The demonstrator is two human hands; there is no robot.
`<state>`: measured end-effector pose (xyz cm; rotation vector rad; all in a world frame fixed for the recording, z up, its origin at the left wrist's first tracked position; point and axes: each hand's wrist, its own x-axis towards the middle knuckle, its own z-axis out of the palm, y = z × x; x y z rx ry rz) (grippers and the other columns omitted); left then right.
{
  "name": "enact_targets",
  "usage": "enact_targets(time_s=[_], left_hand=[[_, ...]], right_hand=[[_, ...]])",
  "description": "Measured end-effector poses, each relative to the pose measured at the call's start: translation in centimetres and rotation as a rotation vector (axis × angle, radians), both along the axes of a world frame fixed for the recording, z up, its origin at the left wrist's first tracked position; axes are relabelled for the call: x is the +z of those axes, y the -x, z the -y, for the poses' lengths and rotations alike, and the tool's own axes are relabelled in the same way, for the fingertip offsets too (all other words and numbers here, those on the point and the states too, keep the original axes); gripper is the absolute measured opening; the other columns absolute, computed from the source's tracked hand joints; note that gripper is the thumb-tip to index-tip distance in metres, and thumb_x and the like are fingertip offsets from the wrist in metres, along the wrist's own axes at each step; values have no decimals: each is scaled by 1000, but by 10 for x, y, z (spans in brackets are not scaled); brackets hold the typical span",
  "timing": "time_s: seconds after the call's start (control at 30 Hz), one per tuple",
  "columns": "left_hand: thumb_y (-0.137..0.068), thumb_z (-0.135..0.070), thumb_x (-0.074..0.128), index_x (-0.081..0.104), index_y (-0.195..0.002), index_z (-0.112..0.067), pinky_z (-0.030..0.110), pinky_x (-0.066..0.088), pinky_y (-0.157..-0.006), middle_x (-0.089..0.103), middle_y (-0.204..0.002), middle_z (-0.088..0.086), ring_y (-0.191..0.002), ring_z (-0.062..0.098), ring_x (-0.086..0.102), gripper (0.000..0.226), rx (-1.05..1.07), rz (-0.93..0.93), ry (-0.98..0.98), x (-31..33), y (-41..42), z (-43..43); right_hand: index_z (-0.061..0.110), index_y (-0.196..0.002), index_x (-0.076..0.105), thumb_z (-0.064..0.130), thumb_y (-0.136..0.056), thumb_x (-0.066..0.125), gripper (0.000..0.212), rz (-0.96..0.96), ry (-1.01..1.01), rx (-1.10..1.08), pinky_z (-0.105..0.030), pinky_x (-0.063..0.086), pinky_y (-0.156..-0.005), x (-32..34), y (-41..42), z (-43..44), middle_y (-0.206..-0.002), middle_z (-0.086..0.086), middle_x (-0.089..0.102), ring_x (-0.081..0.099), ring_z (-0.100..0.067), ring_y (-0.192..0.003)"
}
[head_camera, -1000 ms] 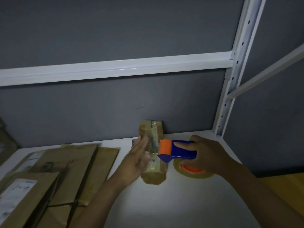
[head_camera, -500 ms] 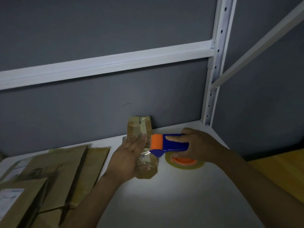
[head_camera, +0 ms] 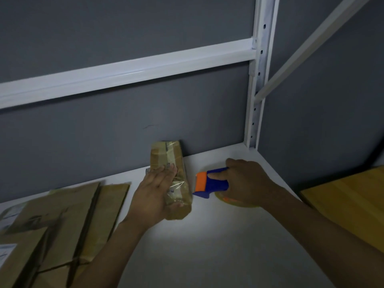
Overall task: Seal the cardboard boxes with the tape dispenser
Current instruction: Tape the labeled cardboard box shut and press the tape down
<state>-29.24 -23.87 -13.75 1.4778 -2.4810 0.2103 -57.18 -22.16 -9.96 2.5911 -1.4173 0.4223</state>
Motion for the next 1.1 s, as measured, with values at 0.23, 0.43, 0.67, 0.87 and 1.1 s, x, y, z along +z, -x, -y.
enact_targets(time_s=[0.23,0.43,0.67,0.87,1.1], left_hand=[[-71,-79,46,41,-145,-10,50,40,-106,49,-145,7,-129,29,50,101,-10,-34,-16,4,1,-7],[-79,-81,19,59,-133,-24,22,30,-109,55,-137,-9,-128,16,49,89,29,-320,-107,30,6,2],[-71,-88,1,43,-145,-20,14,-8,-114,29,-156,-3,-145,4,9,109,94,-330,-119,22,7,28],[-75,-71,6,40,-146,-21,6,-18,-106,21,-158,-3,-142,1,-3,93,106,-376,-146,18,8,32],[-90,-67,27,40,-146,-27,6,-11,-107,18,-159,-8,-145,3,0,70,136,-426,-160,14,1,28]], right_hand=[[27,-124,61,49,-85,60,45,0,-201,-187,-23,31,-71,13,-19,17,-101,0,63,59,-17,-93],[33,-104,70,38,-77,75,28,712,-719,-292,-27,55,-78,20,21,20,-95,6,71,65,-10,-84],[14,-100,72,29,-80,75,26,942,-955,-409,-26,55,-71,-13,42,20,-89,-6,74,69,-16,-80],[14,-117,65,25,-96,53,26,745,-295,-317,-25,42,-94,-13,-22,26,-114,-1,63,59,-17,-106],[8,-115,56,31,-95,55,31,1252,-1101,-191,-33,47,-96,-12,-78,26,-114,-6,61,58,-21,-108]])
